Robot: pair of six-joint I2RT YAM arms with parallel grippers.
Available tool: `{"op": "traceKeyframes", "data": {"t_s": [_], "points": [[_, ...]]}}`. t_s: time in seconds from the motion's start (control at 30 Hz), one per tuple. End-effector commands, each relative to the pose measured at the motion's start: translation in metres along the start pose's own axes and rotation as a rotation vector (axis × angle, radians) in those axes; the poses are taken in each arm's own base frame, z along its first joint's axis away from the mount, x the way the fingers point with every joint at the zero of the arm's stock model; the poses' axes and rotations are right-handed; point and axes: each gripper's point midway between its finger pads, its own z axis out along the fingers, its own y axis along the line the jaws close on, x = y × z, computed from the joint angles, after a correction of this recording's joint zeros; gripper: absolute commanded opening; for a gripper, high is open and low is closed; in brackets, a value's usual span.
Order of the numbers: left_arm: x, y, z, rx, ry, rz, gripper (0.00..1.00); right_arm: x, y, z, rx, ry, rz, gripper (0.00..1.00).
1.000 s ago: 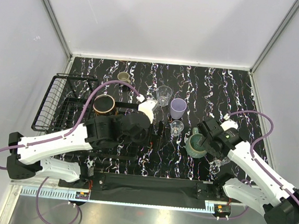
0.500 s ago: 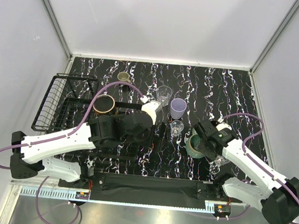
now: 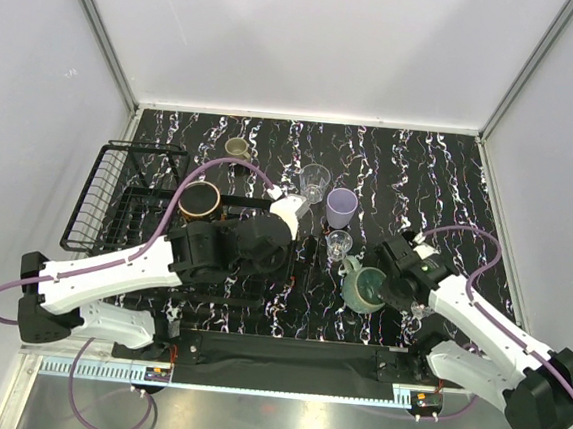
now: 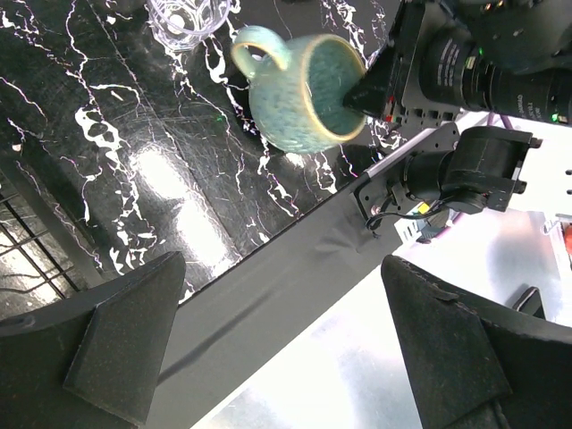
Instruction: Load the cups into the dish rack
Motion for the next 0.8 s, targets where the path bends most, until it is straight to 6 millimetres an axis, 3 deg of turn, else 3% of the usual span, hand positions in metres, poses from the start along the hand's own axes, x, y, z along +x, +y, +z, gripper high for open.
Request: {"op": "traceKeyframes", "data": {"t_s": [0.0,0.03,0.13,0.23,0.4,0.5,0.63,0.77], "points": [[-0.010,-0.008,-0.011,0.049,-0.043,-0.025,0.99,0.015,0.005,-0.009,-0.066,0.070,-0.012,0.14],[-0.012,-0.007,-0.012,0.045,-0.049,-0.028,0.99,0.017,0.004,-0.011,-0.065,0.077,-0.024,0.07],[-0.013,-0.005,-0.014,0.042,-0.063,-0.038,0.99,0.027,0.007,-0.018,-0.086,0.105,-0.060,0.00],[-0.013,-0.006,-0.016,0.056,-0.070,-0.045,0.99,0.038,0.015,-0.029,-0.086,0.101,-0.130,0.00],[-0.015,0.008,-0.018,-0.002,-0.100,-0.080,0.99,0.048,0.061,-0.057,-0.117,0.053,-0.203,0.00],[-0.017,0.023,-0.035,-0.005,-0.169,-0.138,0.98,0.054,0.079,-0.054,-0.057,0.024,-0.263,0.00],[-0.018,0.026,-0.049,0.051,-0.215,-0.137,0.96,0.053,0.099,-0.050,-0.065,-0.010,-0.314,0.00],[-0.016,0.033,-0.067,0.075,-0.243,-0.115,0.92,0.052,0.107,-0.048,-0.100,-0.026,-0.358,0.00]]}}
